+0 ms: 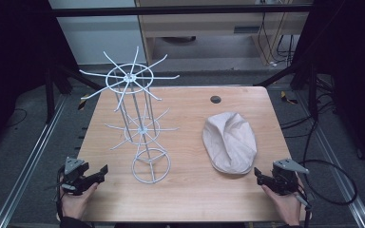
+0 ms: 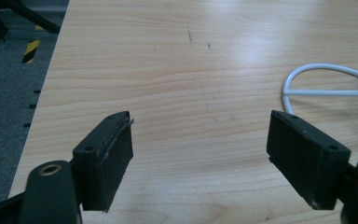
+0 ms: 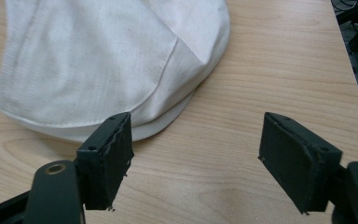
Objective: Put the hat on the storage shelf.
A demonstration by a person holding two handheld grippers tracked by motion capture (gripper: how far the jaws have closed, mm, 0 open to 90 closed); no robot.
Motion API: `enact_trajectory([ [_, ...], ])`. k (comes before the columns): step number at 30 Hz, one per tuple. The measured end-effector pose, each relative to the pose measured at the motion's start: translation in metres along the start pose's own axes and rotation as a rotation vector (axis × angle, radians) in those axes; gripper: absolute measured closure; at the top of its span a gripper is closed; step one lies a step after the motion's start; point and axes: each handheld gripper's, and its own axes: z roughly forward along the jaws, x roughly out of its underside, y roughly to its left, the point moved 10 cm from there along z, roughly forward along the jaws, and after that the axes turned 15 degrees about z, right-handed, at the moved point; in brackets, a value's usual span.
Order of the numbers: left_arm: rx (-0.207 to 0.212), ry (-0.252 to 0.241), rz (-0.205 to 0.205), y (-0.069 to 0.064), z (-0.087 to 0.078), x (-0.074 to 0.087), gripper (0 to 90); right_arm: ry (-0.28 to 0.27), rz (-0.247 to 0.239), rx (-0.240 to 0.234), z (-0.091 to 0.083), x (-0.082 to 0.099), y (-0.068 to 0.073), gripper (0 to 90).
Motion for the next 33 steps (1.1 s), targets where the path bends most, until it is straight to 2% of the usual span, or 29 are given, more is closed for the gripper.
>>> enact_trajectory([
  [4, -0.006, 0.0, -0.008, -0.001, -0.003, 0.0, 20.0, -0.009, 0.008, -0.016, -0.007, -0.003, 0.004, 31.7],
  [9, 0.001, -0.008, 0.004, -0.004, -0.006, 0.0, 19.5, -0.007, 0.006, -0.021, -0.011, -0.005, 0.007, 34.6],
  [13, 0.018, -0.019, 0.01, -0.007, -0.006, -0.002, 19.5, -0.019, 0.005, -0.031, -0.02, -0.014, 0.017, 36.9],
  [18, 0.022, -0.017, 0.023, -0.009, -0.005, -0.002, 19.7, -0.024, -0.018, -0.076, -0.025, -0.022, 0.036, 39.6],
  [24, 0.027, -0.019, 0.026, -0.01, -0.005, -0.004, 20.1, -0.044, -0.024, -0.094, -0.03, -0.031, 0.049, 39.7],
  [33, 0.027, -0.012, 0.037, -0.011, -0.004, -0.005, 21.5, -0.04, -0.056, -0.112, -0.029, -0.045, 0.07, 41.1],
])
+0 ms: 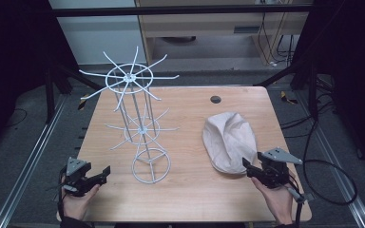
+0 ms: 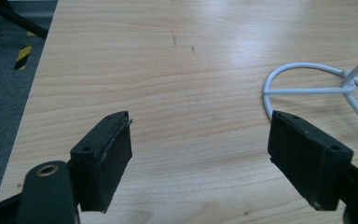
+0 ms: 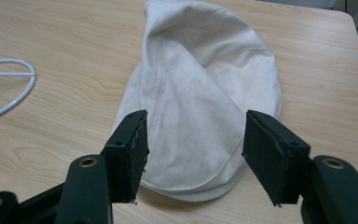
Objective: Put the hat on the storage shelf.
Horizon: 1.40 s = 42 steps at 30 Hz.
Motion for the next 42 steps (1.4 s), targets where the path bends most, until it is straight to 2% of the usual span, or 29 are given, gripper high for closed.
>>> enact_trajectory([
  [9, 0.01, -0.001, 0.009, -0.003, 0.0, 0.0, 23.6, 0.005, -0.015, -0.014, 0.005, -0.02, 0.019, 44.7],
  [22, 0.014, 0.0, 0.013, -0.003, 0.002, -0.002, 24.3, 0.022, -0.038, -0.039, 0.025, -0.044, 0.048, 46.5],
  [25, 0.015, 0.0, 0.013, -0.003, 0.002, -0.002, 24.3, 0.037, -0.052, -0.037, 0.035, -0.047, 0.055, 47.4],
  [29, 0.012, 0.0, 0.013, -0.002, 0.001, -0.002, 24.4, 0.051, -0.068, -0.033, 0.045, -0.047, 0.059, 48.5],
  [35, 0.011, 0.003, 0.017, -0.003, 0.002, -0.001, 24.7, 0.074, -0.064, -0.019, 0.062, -0.047, 0.062, 50.7],
  [42, 0.009, 0.003, 0.018, -0.002, 0.002, -0.001, 25.1, 0.086, -0.058, 0.011, 0.074, -0.047, 0.055, 52.6],
])
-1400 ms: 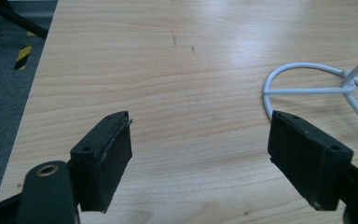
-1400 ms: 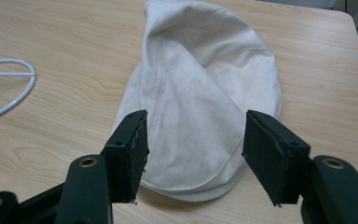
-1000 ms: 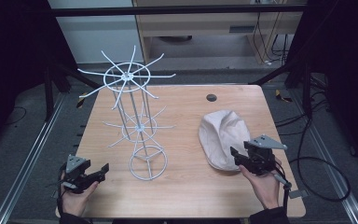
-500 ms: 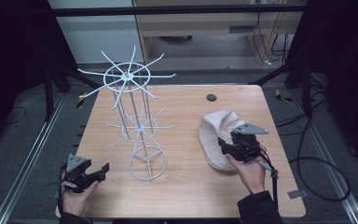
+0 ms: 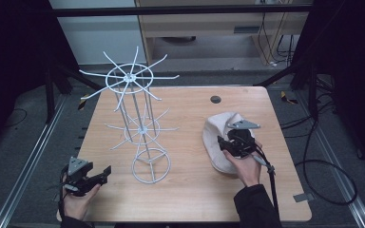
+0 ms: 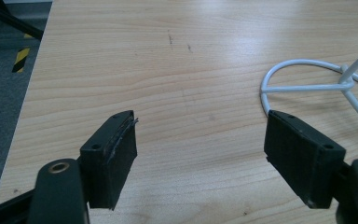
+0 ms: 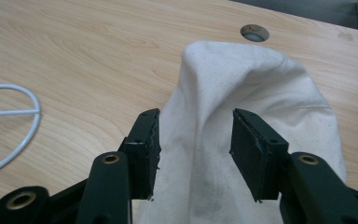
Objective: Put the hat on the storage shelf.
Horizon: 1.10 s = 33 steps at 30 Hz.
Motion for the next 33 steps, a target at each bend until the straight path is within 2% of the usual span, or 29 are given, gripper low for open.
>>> enact_trajectory([
  [7, 0.0, 0.0, 0.002, 0.001, 0.0, 0.0, 25.2, 0.039, 0.013, 0.023, 0.015, 0.007, -0.008, 55.6],
  [11, -0.001, 0.0, -0.002, 0.0, 0.001, 0.0, 25.4, 0.048, -0.005, 0.039, 0.022, 0.01, -0.009, 56.7],
  [18, -0.001, 0.003, 0.004, 0.001, 0.0, 0.001, 25.8, 0.07, -0.006, 0.065, 0.034, 0.014, -0.011, 60.2],
  [28, 0.001, 0.006, 0.007, 0.0, 0.0, 0.001, 27.2, 0.091, 0.001, 0.08, 0.045, 0.018, -0.011, 70.5],
  [33, 0.001, 0.005, 0.006, 0.0, 0.0, 0.001, 27.6, 0.098, 0.0, 0.104, 0.047, 0.019, -0.013, 80.2],
])
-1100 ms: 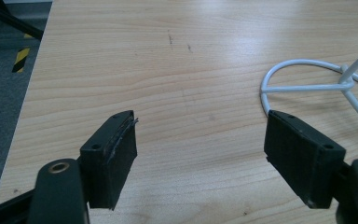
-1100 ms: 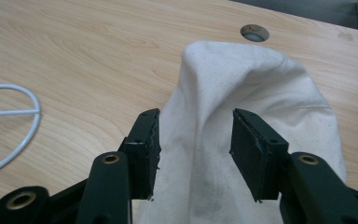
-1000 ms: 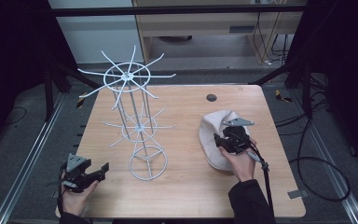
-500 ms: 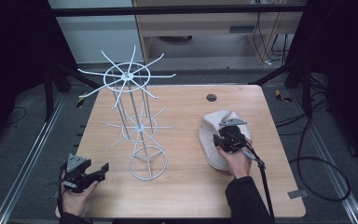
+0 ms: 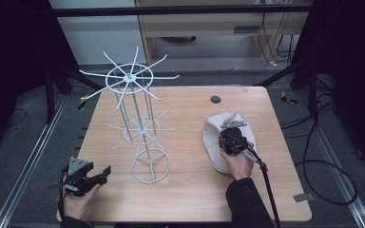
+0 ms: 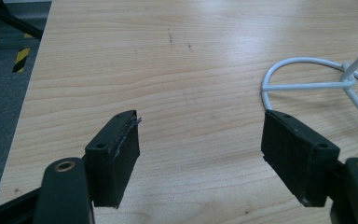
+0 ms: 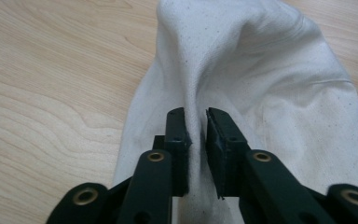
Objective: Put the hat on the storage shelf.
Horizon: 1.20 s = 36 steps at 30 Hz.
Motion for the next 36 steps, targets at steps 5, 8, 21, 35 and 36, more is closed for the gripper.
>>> enact_trajectory([
  [5, 0.0, 0.001, 0.001, 0.0, 0.0, 0.0, 27.8, -0.001, 0.002, 0.016, 0.001, -0.001, -0.003, 86.6],
  [8, -0.001, 0.002, 0.001, 0.0, 0.0, 0.0, 28.0, -0.004, 0.014, 0.013, -0.001, -0.002, -0.004, 88.0],
  [21, -0.003, 0.003, -0.001, 0.0, 0.0, 0.0, 28.3, -0.081, 0.066, -0.056, -0.028, -0.016, -0.009, 88.4],
  [35, -0.006, 0.002, -0.005, 0.001, 0.001, 0.0, 28.4, -0.229, 0.056, -0.184, -0.074, -0.027, -0.01, 88.5],
  [36, -0.006, 0.002, -0.005, 0.001, 0.001, 0.0, 28.4, -0.248, 0.053, -0.196, -0.08, -0.028, -0.009, 88.6],
])
